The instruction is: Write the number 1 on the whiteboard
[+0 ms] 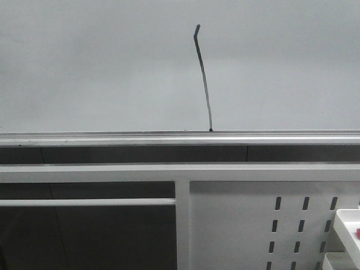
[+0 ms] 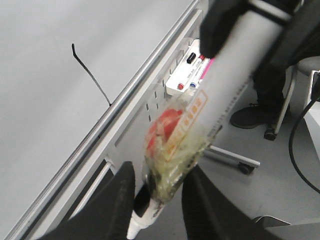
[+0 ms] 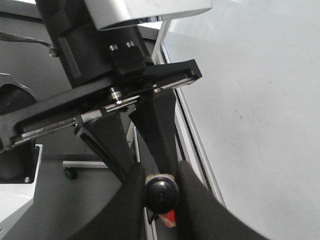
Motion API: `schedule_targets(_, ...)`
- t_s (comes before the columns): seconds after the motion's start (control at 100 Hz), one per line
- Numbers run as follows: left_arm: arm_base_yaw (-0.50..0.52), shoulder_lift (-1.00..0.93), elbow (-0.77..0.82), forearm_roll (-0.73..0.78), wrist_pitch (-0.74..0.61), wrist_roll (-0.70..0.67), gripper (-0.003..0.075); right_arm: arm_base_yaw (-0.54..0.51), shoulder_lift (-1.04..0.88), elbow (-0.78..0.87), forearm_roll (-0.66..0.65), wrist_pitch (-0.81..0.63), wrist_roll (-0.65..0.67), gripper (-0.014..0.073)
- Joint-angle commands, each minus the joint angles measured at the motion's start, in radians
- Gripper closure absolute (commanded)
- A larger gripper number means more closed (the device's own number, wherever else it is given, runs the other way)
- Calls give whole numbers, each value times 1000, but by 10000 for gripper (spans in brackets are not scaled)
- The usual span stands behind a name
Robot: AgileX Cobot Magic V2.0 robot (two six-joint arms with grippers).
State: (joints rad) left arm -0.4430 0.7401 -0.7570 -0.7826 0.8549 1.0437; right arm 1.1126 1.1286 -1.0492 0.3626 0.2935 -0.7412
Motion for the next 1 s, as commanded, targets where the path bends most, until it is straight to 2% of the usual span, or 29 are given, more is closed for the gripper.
schedule_targets(0.0,2,5,-34,-55,-44,0,550,4,-15,-39,13,-68,-6,671)
schedule_targets(0.39,2,5,-34,-55,-51,0,715,4,-15,-39,13,-68,-6,671)
schedule_targets(0.61,2,5,-34,-55,-62,0,740,4,-15,-39,13,-44,-6,657)
schedule_targets(0.7,2,5,-34,-60,-69,0,740,4,-15,-39,13,-23,-6,564)
schedule_targets(0.81,2,5,-32,-117,-104,0,740,4,-17,-39,13,-14,-6,349)
schedule_targets(0.9,2,5,-12,-222,-165,26,740,4,-40,-39,5,-16,-6,194)
schedule_targets(0.99,2,5,33,-376,-220,141,740,4,-86,-39,0,-9,-6,128)
